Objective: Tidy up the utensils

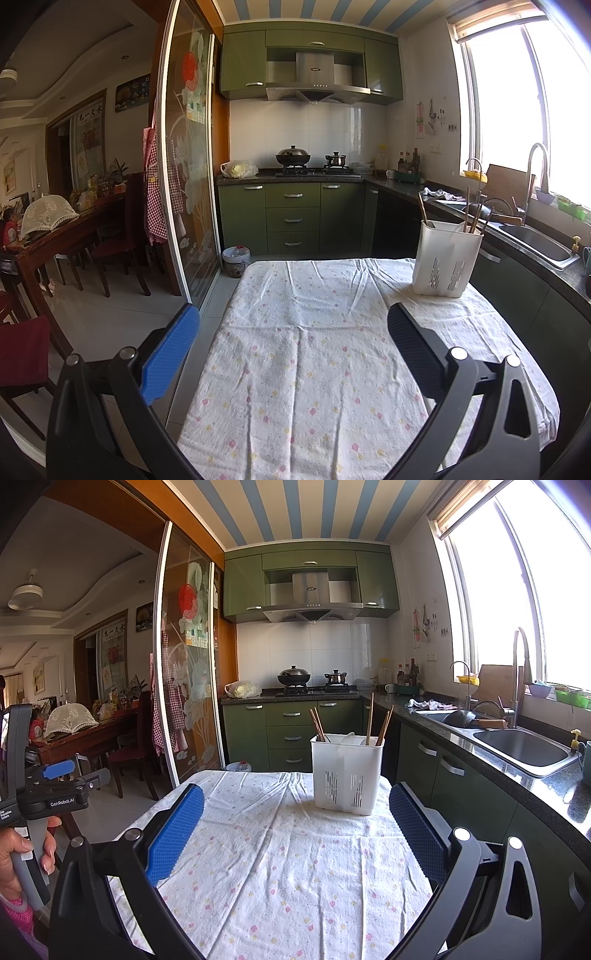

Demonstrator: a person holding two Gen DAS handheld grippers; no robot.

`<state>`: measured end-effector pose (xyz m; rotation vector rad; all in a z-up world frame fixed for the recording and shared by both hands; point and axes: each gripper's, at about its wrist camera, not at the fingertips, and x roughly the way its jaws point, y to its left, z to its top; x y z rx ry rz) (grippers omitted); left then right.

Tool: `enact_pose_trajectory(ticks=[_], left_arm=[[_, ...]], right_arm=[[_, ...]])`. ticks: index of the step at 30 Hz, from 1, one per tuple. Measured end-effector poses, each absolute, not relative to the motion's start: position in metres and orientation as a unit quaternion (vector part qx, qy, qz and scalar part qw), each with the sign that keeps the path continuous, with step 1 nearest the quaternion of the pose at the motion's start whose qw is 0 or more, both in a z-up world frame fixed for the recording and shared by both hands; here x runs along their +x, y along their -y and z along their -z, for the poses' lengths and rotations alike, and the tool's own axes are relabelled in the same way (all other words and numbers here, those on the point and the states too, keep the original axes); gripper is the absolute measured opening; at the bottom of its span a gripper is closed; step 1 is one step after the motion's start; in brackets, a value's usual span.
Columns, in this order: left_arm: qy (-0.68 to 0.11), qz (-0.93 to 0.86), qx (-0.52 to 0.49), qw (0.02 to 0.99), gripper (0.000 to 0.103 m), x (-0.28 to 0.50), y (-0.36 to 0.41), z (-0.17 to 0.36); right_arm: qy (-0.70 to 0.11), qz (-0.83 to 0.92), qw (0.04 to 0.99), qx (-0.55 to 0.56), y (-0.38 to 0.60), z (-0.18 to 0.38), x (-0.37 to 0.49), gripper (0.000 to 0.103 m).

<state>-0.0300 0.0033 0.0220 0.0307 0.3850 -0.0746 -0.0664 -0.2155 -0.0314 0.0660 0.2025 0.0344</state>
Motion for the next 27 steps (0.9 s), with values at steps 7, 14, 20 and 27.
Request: enact_pose_trajectory(ticks=[7,14,20,27], left_arm=[[-0.213,0.051,0.026,0.975,0.097,-0.022,-0.002,-0.012],[-0.235,0.063,0.045,0.969,0.097,-0.017,0.009,-0.001],[-0.224,0.070,0.029,0.972,0.097,-0.015,0.002,-0.003],[-0.218,0.056,0.043,0.973,0.097,-0.014,0.002,-0.003]], right_arm=[[-0.103,-0.016,0.994,0.034,0.215,0.031,-0.067,0.099],[-0.106,-0.015,0.994,0.036,0.217,0.030,-0.068,0.099],[-0.105,-0.011,0.994,0.039,0.219,0.029,-0.068,0.099],[-0.105,-0.012,0.994,0.038,0.218,0.030,-0.067,0.099]])
